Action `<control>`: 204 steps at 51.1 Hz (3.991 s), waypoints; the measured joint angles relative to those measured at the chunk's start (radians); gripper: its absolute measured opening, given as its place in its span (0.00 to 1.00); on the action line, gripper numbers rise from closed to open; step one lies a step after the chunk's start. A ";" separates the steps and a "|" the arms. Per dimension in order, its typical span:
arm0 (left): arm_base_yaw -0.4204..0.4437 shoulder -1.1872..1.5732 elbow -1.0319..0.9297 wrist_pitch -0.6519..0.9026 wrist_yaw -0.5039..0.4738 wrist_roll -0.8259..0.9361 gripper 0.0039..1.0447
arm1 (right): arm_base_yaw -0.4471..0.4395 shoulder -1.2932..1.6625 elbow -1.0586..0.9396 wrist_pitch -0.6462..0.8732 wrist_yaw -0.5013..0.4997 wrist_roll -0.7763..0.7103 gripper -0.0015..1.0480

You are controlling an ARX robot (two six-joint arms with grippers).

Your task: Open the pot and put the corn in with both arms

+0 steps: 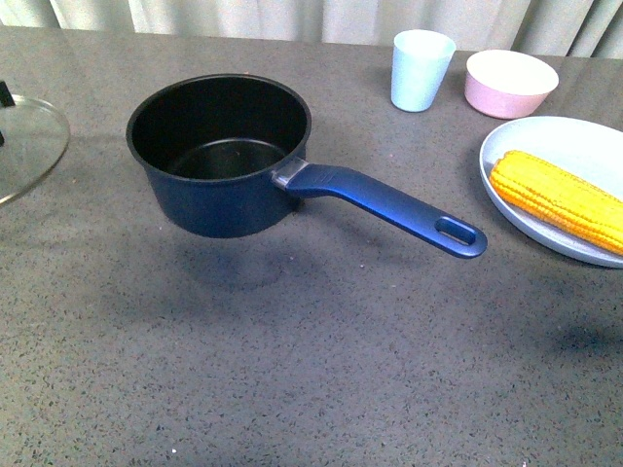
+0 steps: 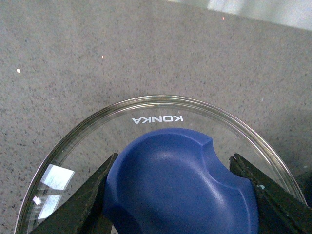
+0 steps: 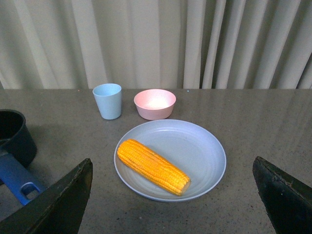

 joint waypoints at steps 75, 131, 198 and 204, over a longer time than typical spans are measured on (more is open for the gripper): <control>-0.070 0.212 -0.043 0.206 0.003 -0.028 0.92 | 0.000 0.000 0.000 0.000 0.000 0.000 0.91; -0.034 -0.935 -0.603 0.035 0.150 0.123 0.01 | 0.000 0.000 0.000 0.000 0.000 0.000 0.91; -0.034 -1.648 -0.638 -0.614 0.150 0.124 0.01 | 0.000 0.000 0.000 0.000 0.000 0.000 0.91; -0.034 -1.673 -0.638 -0.639 0.150 0.124 0.01 | 0.000 0.000 0.000 0.000 0.000 0.000 0.91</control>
